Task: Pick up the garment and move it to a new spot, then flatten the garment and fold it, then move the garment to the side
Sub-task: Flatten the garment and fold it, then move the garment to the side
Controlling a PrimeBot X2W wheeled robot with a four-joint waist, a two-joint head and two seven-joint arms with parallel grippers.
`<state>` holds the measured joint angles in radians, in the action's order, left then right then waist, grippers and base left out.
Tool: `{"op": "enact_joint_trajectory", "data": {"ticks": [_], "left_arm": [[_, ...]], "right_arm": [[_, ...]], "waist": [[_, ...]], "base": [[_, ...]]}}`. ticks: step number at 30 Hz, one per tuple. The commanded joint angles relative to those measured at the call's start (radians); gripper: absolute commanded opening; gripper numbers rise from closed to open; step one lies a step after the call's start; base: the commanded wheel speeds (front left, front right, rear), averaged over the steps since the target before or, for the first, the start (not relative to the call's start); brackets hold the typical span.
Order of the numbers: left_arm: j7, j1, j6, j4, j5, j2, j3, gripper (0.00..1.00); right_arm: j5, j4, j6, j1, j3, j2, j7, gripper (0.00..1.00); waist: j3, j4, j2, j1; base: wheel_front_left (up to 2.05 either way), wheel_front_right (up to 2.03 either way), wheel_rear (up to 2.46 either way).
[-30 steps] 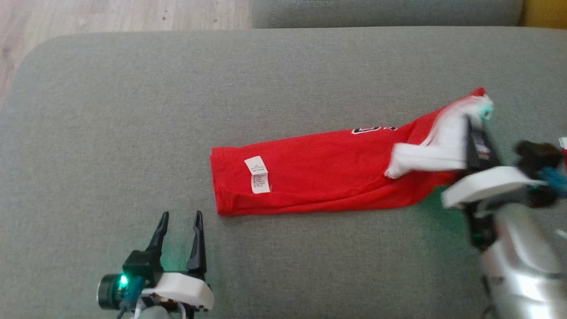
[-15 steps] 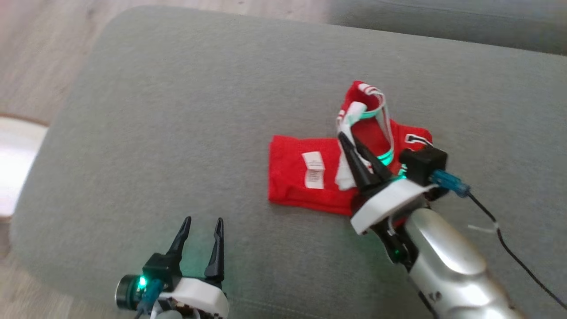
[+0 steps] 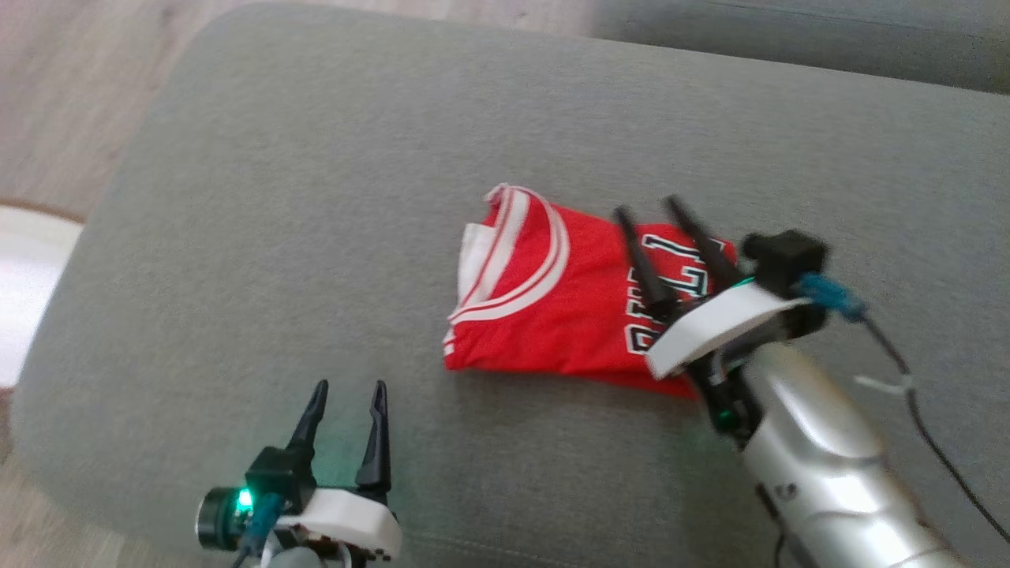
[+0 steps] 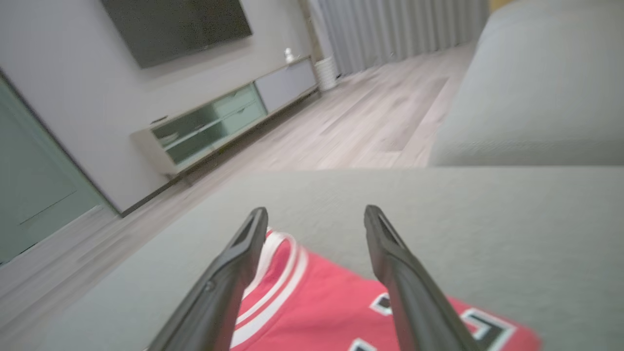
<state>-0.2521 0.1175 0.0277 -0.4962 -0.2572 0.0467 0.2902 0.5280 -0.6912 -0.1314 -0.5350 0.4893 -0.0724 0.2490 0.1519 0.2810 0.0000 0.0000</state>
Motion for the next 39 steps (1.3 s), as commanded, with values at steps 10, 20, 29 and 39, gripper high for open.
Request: {"op": "enact_joint_trajectory", "data": {"ticks": [10, 20, 29, 39], "left_arm": [[-0.01, 0.059, 0.009, 0.068, 0.076, 0.004, -0.136, 1.0], [-0.01, -0.023, 0.01, 0.094, 0.087, 0.004, -0.176, 1.0], [-0.01, -0.043, 0.011, 0.104, 0.087, 0.004, -0.17, 1.0], [-0.01, 0.007, 0.004, 0.101, 0.069, 0.004, -0.099, 1.0]], "right_arm": [[-0.258, 0.127, 0.001, 0.166, -0.345, 0.015, 0.013, 1.0], [-0.276, 0.148, 0.001, 0.294, -0.391, 0.022, 0.013, 1.0], [-0.236, 0.163, 0.001, 0.319, -0.363, 0.022, 0.013, 1.0], [-0.189, 0.058, 0.001, 0.152, -0.206, 0.022, 0.013, 1.0]], "waist": [[-0.034, -0.183, 0.0, 0.0], [-0.087, -0.227, 0.0, 0.0], [-0.081, -0.23, 0.0, 0.0], [0.003, -0.139, 0.0, 0.0]], "base": [[0.0, 0.0, 0.0], [0.0, 0.0, 0.0], [0.0, 0.0, 0.0], [0.0, 0.0, 0.0]]}}
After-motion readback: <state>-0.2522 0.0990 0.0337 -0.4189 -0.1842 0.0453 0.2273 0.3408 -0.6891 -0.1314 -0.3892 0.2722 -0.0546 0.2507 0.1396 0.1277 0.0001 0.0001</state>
